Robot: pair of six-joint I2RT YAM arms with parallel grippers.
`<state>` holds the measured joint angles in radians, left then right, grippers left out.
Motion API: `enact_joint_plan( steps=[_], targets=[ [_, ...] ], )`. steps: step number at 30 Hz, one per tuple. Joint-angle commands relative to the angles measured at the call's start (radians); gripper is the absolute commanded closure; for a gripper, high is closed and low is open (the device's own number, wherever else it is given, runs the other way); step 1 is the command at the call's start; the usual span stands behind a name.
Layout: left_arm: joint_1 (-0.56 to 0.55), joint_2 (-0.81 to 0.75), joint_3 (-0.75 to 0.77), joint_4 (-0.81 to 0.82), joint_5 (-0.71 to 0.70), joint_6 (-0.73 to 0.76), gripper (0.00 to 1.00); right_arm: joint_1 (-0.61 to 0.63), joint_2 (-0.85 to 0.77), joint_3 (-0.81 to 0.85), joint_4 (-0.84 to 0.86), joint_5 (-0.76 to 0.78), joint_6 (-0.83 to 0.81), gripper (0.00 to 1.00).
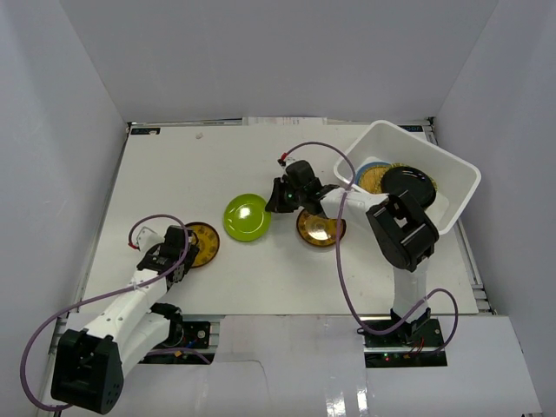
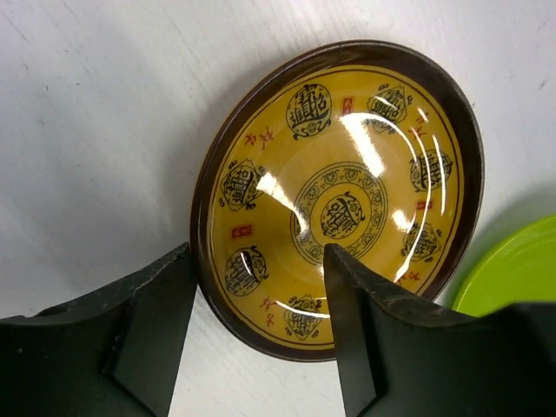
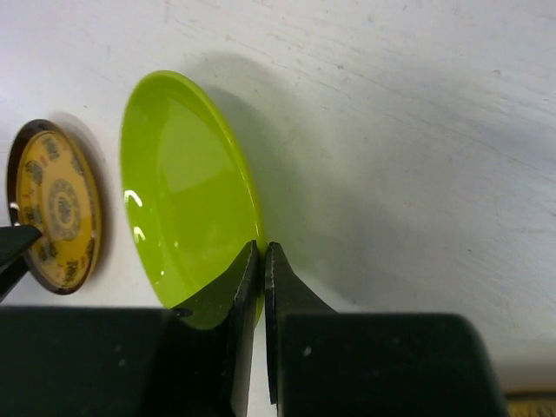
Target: Place the plates into the plastic bin on the countertop
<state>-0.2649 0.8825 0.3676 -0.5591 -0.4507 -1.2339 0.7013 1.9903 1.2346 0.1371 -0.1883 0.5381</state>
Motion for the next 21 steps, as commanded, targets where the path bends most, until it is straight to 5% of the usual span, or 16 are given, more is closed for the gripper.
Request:
enact_joint_plan(
  steps=[1,6,11,15,21],
  targets=[
    [0.010,0.015,-0.047,0.073,0.023,0.036,0.37,-0.013,-0.206,-0.007,0.065,0.088,-0.015,0.92],
    [0.012,0.013,-0.053,0.116,0.007,0.083,0.62,-0.121,-0.415,0.005,-0.004,0.139,-0.061,0.92],
    [0.018,-0.022,-0.085,0.195,0.016,0.151,1.00,-0.458,-0.646,-0.110,-0.117,0.147,-0.075,0.92],
    [0.019,-0.053,-0.067,0.260,0.110,0.235,1.00,-0.739,-0.752,-0.237,-0.188,0.182,-0.092,0.92],
    [0.019,-0.169,0.094,0.269,0.254,0.361,1.00,-0.891,-0.815,-0.397,-0.185,0.341,-0.084,0.92]
  ],
)
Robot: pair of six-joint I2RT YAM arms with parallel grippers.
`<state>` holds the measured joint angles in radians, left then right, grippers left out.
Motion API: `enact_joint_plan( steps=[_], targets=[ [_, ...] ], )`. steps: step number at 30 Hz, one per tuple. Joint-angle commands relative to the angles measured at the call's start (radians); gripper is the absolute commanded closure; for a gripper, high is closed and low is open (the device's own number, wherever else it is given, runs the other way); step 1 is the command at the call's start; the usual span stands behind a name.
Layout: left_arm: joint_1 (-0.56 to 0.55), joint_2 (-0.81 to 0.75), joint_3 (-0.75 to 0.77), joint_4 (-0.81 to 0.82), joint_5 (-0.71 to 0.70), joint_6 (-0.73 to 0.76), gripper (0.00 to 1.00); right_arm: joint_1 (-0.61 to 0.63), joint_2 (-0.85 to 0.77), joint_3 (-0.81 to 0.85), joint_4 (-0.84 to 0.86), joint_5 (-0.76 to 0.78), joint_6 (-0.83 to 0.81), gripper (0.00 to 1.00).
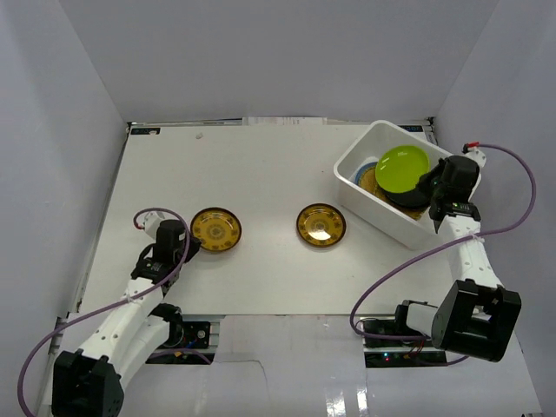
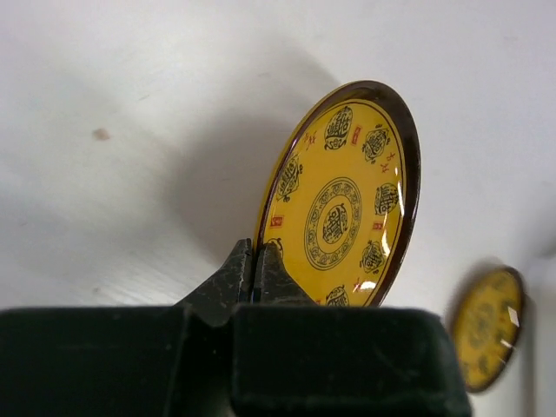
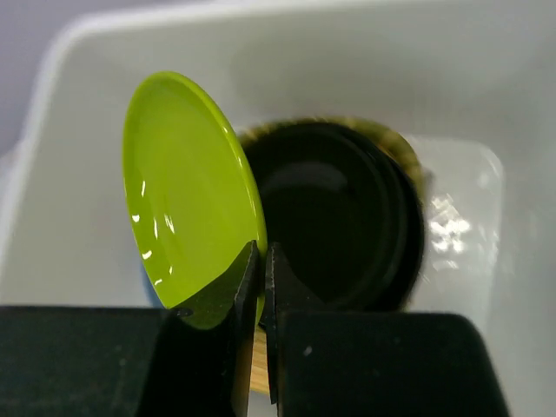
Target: Place the plates into the plastic bin on the countertop
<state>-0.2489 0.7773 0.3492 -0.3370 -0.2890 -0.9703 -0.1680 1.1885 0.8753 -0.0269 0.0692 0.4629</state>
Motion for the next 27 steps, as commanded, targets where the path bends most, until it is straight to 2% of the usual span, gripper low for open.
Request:
enact_joint_plan(
  steps=[1,4,5,6,8,9,11,12,13,17,20,25,27],
  targets=[
    [0.002,-0.085,0.135,0.061,0.140,0.108,1.00,-0.031,-0.003,-0.048,-0.019,0.081,-0.007,0.92],
    [0.002,-0.090,0.229,0.087,0.218,0.114,1.00,-0.064,0.011,-0.088,-0.021,0.060,0.008,0.92],
    [0.002,-0.081,0.249,0.101,0.284,0.107,1.00,-0.064,0.011,-0.097,-0.021,0.066,0.010,0.92],
    [0.000,-0.070,0.269,0.121,0.331,0.091,1.00,-0.064,0.011,-0.102,-0.021,0.069,0.016,0.86],
    [-0.012,-0.011,0.335,0.185,0.419,0.073,1.00,-0.065,0.003,-0.105,-0.022,0.057,0.020,0.64],
    [-0.022,0.022,0.365,0.202,0.438,0.070,1.00,-0.064,-0.003,-0.102,-0.022,0.029,0.028,0.44],
    [-0.084,0.138,0.489,0.222,0.450,0.082,1.00,-0.064,-0.030,-0.075,-0.028,-0.005,0.034,0.35],
    [-0.114,0.181,0.538,0.224,0.430,0.097,1.00,-0.065,-0.039,-0.058,-0.031,-0.040,0.043,0.25],
    [-0.191,0.224,0.588,0.224,0.412,0.128,1.00,-0.064,-0.061,-0.036,-0.039,-0.057,0.062,0.22],
    [-0.331,0.463,0.863,0.233,0.386,0.163,1.00,-0.065,-0.096,0.187,-0.076,-0.144,0.108,0.21],
    [-0.430,0.663,0.996,0.230,0.332,0.215,1.00,-0.064,-0.115,0.345,-0.084,-0.222,0.140,0.22],
    [-0.539,1.033,1.368,0.159,0.326,0.251,1.00,-0.062,-0.148,0.490,-0.079,-0.344,0.169,0.23],
    [-0.573,1.129,1.530,0.118,0.324,0.260,1.00,-0.062,-0.168,0.507,-0.077,-0.374,0.172,0.23]
  ],
)
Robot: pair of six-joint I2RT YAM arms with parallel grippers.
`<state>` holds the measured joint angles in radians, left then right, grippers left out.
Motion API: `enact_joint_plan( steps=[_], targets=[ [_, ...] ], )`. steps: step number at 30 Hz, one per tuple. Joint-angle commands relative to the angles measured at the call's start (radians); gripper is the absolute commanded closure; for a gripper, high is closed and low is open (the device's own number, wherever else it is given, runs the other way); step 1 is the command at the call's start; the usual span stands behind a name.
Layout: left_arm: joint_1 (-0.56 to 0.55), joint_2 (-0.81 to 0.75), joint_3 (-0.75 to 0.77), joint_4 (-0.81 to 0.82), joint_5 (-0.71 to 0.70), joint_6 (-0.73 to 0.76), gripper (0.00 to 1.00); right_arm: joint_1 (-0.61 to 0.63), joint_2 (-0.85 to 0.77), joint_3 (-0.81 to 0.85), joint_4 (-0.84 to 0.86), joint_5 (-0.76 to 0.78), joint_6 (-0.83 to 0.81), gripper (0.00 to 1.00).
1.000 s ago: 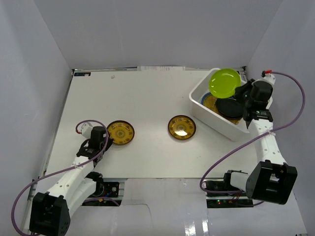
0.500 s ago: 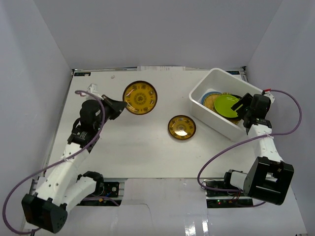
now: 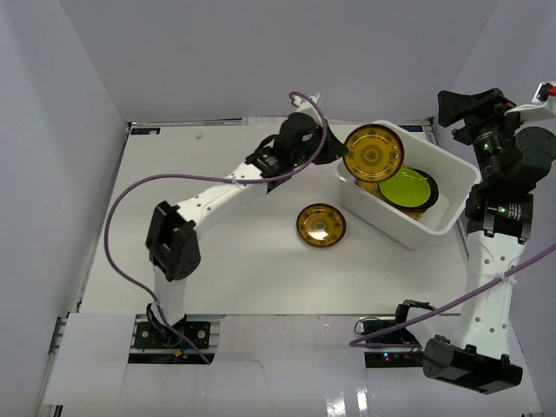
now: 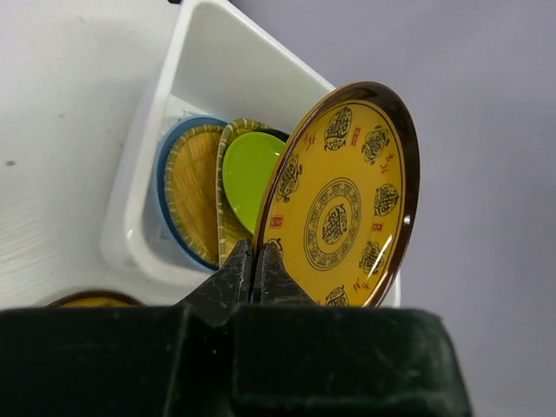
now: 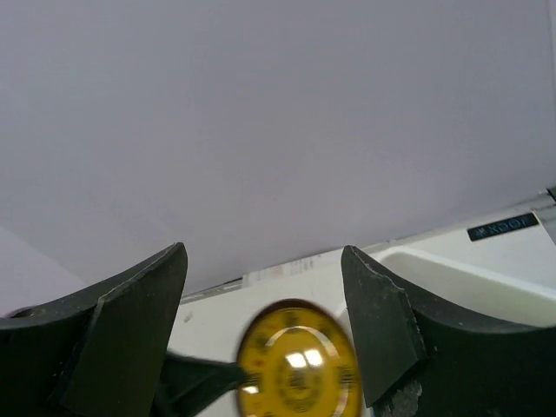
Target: Place the plates into the plastic bin on the countertop
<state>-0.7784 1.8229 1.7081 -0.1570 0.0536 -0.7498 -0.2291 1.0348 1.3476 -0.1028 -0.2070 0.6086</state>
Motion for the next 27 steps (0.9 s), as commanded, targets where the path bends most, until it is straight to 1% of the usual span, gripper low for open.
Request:
enact_joint_plan(
  steps=[1,2,3,4,5,6,9,10,11,15,16,18,19,20,22,23,25,26,27],
  targets=[
    [-0.053,0.155,0.206,-0.062,-0.037,0.043,1.00,-0.001,-0.021,0.035,-0.005,-0.103,0.022,0.23],
    [-0.062,0.186,0.234,-0.061,-0.038,0.044,1.00,-0.001,-0.030,0.030,-0.008,-0.104,0.016,0.23],
    [-0.076,0.215,0.296,-0.062,-0.038,0.043,1.00,-0.001,-0.050,0.006,-0.003,-0.103,0.010,0.23],
    [-0.081,0.281,0.330,-0.065,-0.038,0.040,1.00,-0.001,-0.061,-0.008,0.000,-0.104,0.007,0.23],
    [-0.084,0.315,0.367,-0.070,-0.038,0.035,1.00,-0.001,-0.070,-0.022,0.000,-0.106,0.002,0.22],
    [-0.093,0.352,0.451,-0.088,-0.038,0.035,1.00,-0.001,-0.085,-0.054,0.011,-0.114,0.003,0.23],
    [-0.108,0.492,0.573,-0.116,-0.012,0.024,1.00,0.020,-0.093,-0.087,0.022,-0.135,0.002,0.23],
    [-0.111,0.525,0.638,-0.119,0.001,0.021,1.00,0.030,-0.093,-0.103,0.025,-0.137,0.000,0.23],
    [-0.116,0.577,0.663,-0.121,0.012,0.018,1.00,0.036,-0.100,-0.114,0.029,-0.138,-0.001,0.23],
    [-0.134,0.644,0.693,-0.076,0.041,-0.013,1.00,0.069,-0.116,-0.166,0.046,-0.137,-0.007,0.22],
    [-0.134,0.650,0.693,-0.070,0.043,-0.023,0.97,0.079,-0.116,-0.172,0.041,-0.135,-0.021,0.22],
    [-0.133,0.651,0.690,-0.061,0.048,-0.028,0.80,0.082,-0.120,-0.186,0.032,-0.120,-0.032,0.22],
    [-0.133,0.644,0.687,-0.061,0.043,-0.029,0.60,0.083,-0.120,-0.191,0.031,-0.114,-0.039,0.22],
    [-0.134,0.633,0.674,-0.058,0.035,-0.026,0.50,0.085,-0.124,-0.191,0.022,-0.108,-0.041,0.22],
    [-0.133,0.590,0.670,-0.050,0.003,-0.007,0.34,0.086,-0.128,-0.189,0.020,-0.108,-0.043,0.22],
    [-0.130,0.573,0.674,-0.046,-0.004,0.025,0.21,0.085,-0.127,-0.182,0.020,-0.118,-0.041,0.22],
    [-0.124,0.512,0.676,-0.032,-0.012,0.052,0.10,0.085,-0.124,-0.173,0.023,-0.130,-0.038,0.22],
    [-0.114,0.488,0.677,-0.027,-0.014,0.072,0.02,0.085,-0.119,-0.171,0.025,-0.144,-0.033,0.22],
    [-0.108,0.428,0.668,-0.027,-0.021,0.084,0.02,0.086,-0.120,-0.171,0.031,-0.150,-0.030,0.22]
  ],
)
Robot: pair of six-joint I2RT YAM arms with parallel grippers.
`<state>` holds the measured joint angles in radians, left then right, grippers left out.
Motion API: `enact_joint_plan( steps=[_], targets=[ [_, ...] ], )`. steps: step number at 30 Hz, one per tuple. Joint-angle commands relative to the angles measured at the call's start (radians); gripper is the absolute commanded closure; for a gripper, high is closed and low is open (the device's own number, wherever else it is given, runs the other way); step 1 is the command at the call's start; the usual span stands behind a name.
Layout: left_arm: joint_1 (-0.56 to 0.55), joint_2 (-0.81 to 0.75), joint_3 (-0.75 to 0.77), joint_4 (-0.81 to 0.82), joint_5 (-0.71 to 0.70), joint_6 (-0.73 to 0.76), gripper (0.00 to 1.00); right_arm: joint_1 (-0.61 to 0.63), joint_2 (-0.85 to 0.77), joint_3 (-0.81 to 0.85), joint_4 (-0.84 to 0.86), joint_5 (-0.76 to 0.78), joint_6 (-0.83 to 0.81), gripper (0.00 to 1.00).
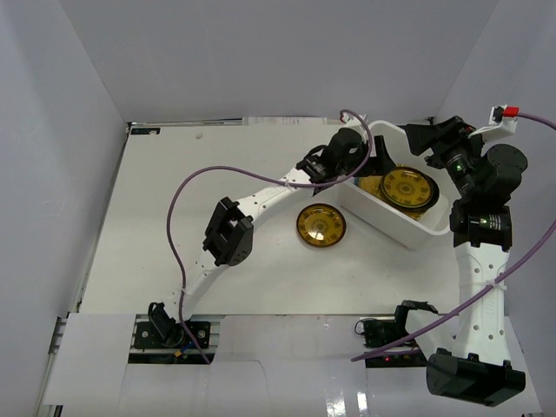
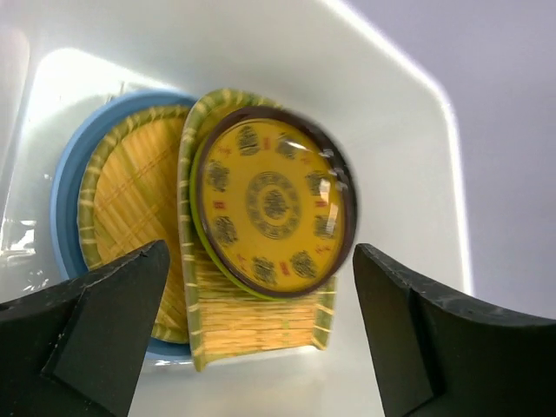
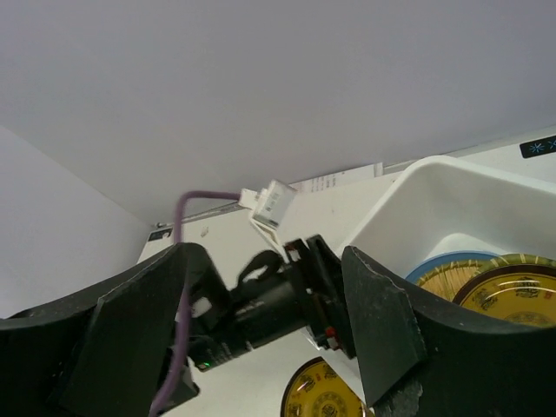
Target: Place the plates into the plastic bin on the countertop
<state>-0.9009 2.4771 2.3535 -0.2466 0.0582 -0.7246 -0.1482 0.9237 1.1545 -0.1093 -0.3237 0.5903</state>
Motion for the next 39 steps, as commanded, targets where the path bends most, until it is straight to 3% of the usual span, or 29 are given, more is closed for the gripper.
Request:
enact_joint_plan(
  steps=[1,4,5,6,8,9,12,15,21,26,31,34,38,39],
  targets=[
    [0.019,-0.263,0.006,0.066,-0.035,0.073,0.02,0.006,-0.011,0.019,0.037,-0.046,-0.009,0.22],
    [0.040,-0.404,-0.152,0.078,-0.136,0.164,0.02,0.006,-0.017,0.007,0.048,-0.057,0.008,0.22],
    [0.051,-0.531,-0.225,0.098,-0.167,0.187,0.02,0.006,-0.020,0.004,0.052,-0.067,0.011,0.22],
    [0.060,-0.602,-0.420,0.116,-0.193,0.217,0.02,0.007,-0.022,-0.001,0.054,-0.075,0.013,0.22],
    [0.095,-0.812,-0.637,0.168,-0.242,0.193,0.03,0.010,-0.026,-0.009,0.062,-0.107,0.025,0.22],
    [0.115,-0.870,-0.836,0.173,-0.242,0.168,0.04,0.013,-0.029,-0.028,0.078,-0.118,0.034,0.22],
    [0.201,-1.035,-1.137,0.139,-0.187,0.052,0.07,0.033,-0.049,-0.097,0.158,-0.185,0.086,0.23],
    [0.230,-1.084,-1.340,0.151,-0.072,-0.024,0.12,0.090,-0.069,-0.165,0.212,-0.189,0.108,0.23],
    [0.232,-0.989,-1.456,0.282,0.042,-0.090,0.15,0.269,-0.086,-0.200,0.165,-0.105,0.023,0.23],
    [0.232,-0.845,-1.430,0.360,0.101,-0.084,0.18,0.401,-0.088,-0.266,0.148,-0.034,-0.037,0.24],
    [0.232,-0.669,-1.401,0.435,0.152,-0.082,0.26,0.450,-0.030,-0.289,0.191,0.003,-0.023,0.24],
    [0.232,-0.607,-1.361,0.435,0.167,-0.078,0.32,0.527,0.020,-0.268,0.207,0.037,-0.035,0.24],
    [0.232,-0.567,-1.320,0.419,0.152,-0.075,0.49,0.590,0.078,-0.253,0.221,0.081,-0.072,0.24],
    [0.232,-0.563,-1.303,0.408,0.144,-0.072,0.59,0.599,0.084,-0.248,0.223,0.090,-0.073,0.24]
  ],
)
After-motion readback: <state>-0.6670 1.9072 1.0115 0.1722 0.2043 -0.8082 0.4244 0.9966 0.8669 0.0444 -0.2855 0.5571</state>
